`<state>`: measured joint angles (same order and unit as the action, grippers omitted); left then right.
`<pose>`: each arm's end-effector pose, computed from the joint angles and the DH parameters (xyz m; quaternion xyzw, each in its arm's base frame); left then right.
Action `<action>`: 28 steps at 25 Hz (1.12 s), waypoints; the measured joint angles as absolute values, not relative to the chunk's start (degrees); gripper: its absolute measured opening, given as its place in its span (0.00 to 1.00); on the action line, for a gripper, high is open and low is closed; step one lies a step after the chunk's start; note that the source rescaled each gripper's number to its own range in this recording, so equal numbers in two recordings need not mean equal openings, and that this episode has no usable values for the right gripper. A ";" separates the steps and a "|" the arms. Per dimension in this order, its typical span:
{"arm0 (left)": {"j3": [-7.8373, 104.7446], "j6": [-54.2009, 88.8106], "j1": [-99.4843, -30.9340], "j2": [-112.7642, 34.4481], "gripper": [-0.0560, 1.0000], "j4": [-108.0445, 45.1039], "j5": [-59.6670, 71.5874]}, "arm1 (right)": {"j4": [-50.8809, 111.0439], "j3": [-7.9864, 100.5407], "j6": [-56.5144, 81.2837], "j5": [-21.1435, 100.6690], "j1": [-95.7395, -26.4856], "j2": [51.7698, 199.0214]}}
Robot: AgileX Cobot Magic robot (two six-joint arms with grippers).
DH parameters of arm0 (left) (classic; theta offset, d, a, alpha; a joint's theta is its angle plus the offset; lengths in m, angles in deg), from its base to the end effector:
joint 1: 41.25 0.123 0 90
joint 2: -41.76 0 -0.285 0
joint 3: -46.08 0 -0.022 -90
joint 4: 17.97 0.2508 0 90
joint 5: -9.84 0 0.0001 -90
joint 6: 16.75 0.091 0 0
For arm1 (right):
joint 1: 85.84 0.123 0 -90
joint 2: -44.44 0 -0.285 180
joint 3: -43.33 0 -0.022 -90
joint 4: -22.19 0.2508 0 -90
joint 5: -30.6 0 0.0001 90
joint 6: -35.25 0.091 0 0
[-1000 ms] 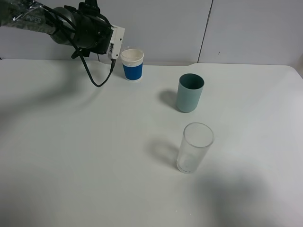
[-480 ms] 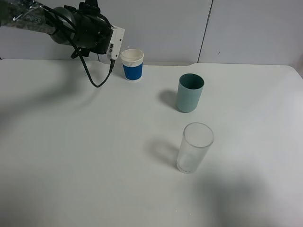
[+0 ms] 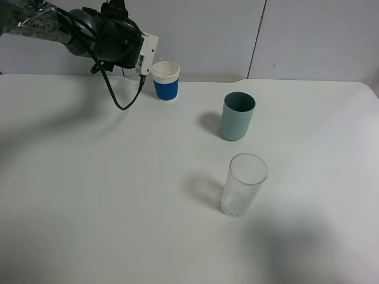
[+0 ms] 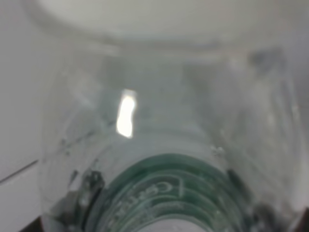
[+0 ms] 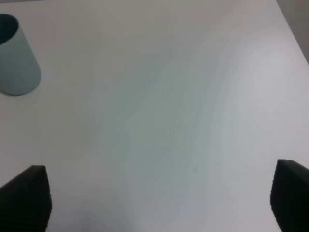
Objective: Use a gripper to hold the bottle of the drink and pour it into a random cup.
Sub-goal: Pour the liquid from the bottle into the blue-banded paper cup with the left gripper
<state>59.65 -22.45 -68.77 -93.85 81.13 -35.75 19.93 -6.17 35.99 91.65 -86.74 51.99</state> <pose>0.4619 -0.1682 0.1829 0.5844 0.5442 0.5529 0.2379 -0.0039 -0.0031 0.2724 0.0130 0.8574 -0.0204 0.5142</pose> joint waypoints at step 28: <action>59.65 -18.37 -69.91 -93.85 0.12 81.15 -37.00 | 19.93 -6.17 35.99 91.65 -86.74 51.99</action>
